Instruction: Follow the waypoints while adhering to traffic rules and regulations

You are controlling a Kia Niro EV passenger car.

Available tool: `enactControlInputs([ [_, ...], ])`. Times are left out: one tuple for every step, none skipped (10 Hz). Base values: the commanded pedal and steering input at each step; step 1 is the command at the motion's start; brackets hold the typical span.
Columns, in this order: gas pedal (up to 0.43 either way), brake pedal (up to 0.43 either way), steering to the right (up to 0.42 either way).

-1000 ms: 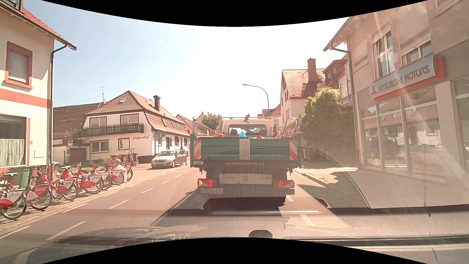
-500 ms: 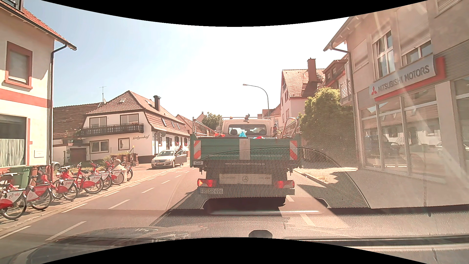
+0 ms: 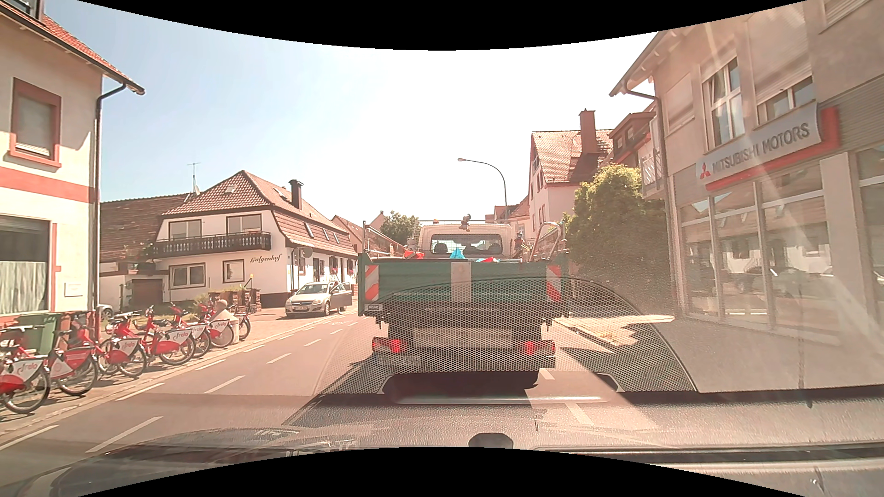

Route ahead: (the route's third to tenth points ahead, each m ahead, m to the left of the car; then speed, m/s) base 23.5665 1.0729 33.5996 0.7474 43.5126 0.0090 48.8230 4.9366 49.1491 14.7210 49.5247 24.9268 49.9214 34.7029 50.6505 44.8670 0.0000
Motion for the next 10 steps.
enactControlInputs([
  [0.000, 0.189, 0.004],
  [0.000, 0.189, 0.004],
  [0.000, 0.195, 0.004],
  [0.000, 0.189, 0.004],
  [0.000, 0.189, 0.004],
  [0.000, 0.085, 0.004],
  [0.000, 0.006, 0.004],
  [0.000, 0.000, 0.004],
  [0.000, 0.000, 0.004],
  [0.000, 0.000, 0.004],
])
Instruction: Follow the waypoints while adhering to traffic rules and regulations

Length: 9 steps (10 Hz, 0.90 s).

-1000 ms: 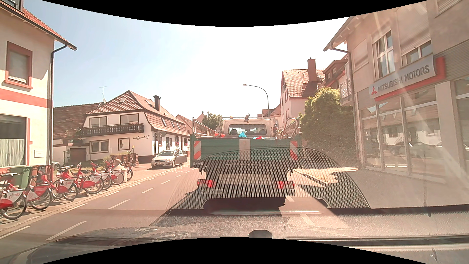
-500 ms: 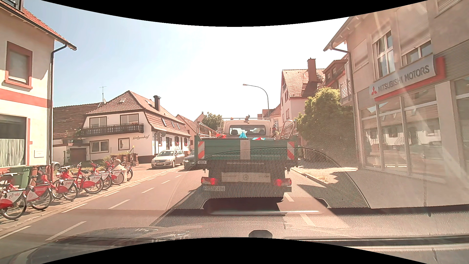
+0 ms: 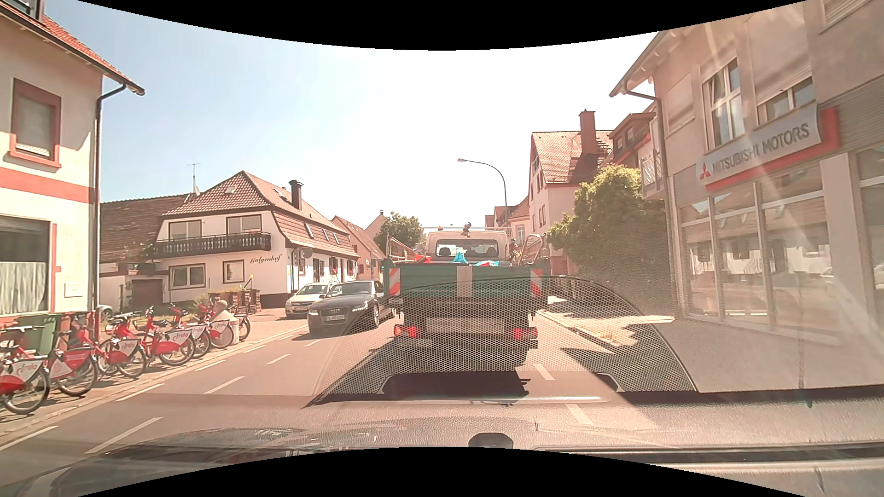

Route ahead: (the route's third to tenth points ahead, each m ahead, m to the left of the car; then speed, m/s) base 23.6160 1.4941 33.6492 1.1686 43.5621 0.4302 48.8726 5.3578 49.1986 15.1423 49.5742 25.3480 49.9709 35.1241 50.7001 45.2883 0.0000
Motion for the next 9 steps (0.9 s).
enactControlInputs([
  [0.000, 0.000, 0.004],
  [0.047, 0.000, 0.004],
  [0.098, 0.000, 0.004],
  [0.118, 0.000, 0.003],
  [0.130, 0.000, 0.002],
  [0.150, 0.000, 0.002],
  [0.150, 0.000, 0.001],
  [0.157, 0.000, 0.002],
  [0.157, 0.000, 0.002],
])
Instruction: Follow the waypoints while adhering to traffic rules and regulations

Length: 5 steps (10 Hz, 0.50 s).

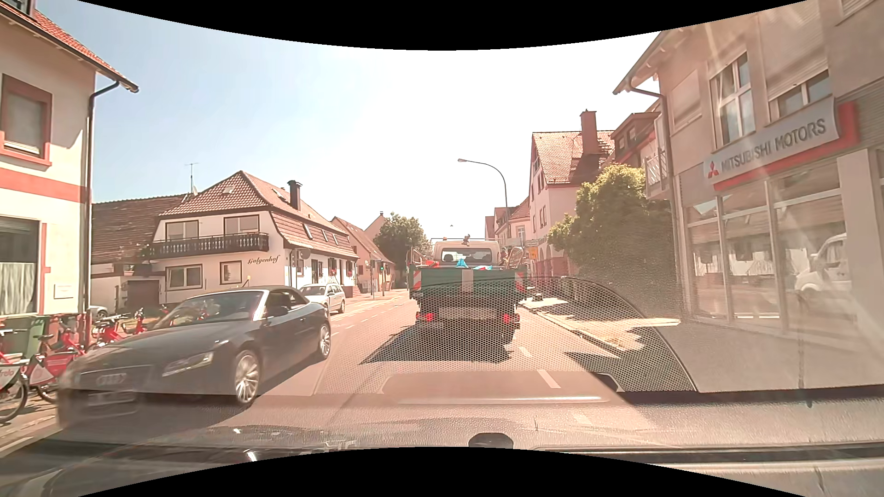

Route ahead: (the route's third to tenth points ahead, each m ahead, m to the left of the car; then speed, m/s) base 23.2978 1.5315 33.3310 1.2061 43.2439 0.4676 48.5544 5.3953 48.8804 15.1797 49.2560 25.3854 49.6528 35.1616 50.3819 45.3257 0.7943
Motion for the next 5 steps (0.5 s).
enactControlInputs([
  [0.157, 0.000, 0.002],
  [0.169, 0.000, 0.002],
  [0.189, 0.000, 0.001],
  [0.189, 0.000, 0.001],
  [0.189, 0.000, 0.001],
])
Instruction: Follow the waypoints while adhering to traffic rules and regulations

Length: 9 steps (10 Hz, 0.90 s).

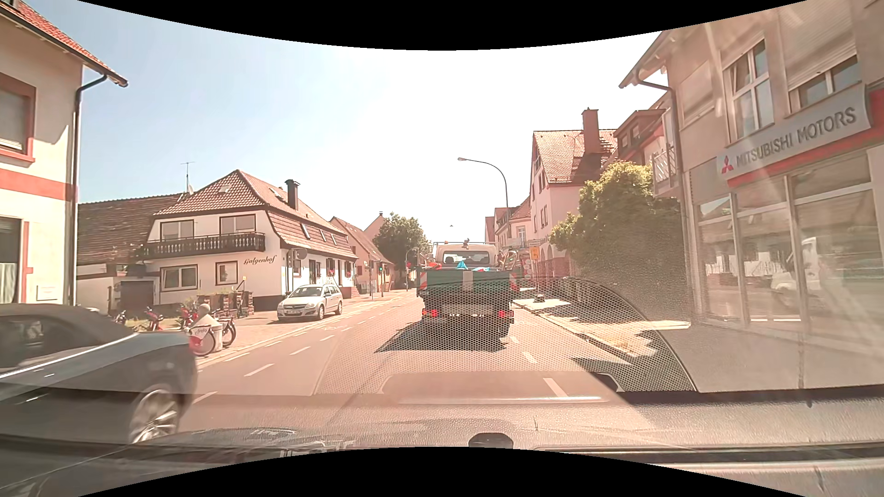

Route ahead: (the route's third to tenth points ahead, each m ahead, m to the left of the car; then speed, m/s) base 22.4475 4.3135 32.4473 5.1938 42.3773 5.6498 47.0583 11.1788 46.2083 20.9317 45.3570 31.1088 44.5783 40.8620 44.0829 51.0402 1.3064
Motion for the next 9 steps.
enactControlInputs([
  [0.189, 0.000, 0.001],
  [0.189, 0.000, 0.001],
  [0.189, 0.000, 0.001],
  [0.189, 0.000, 0.002],
  [0.189, 0.000, 0.002],
  [0.197, 0.000, 0.002],
  [0.197, 0.000, 0.001],
  [0.197, 0.000, 0.002],
  [0.197, 0.000, 0.002],
])
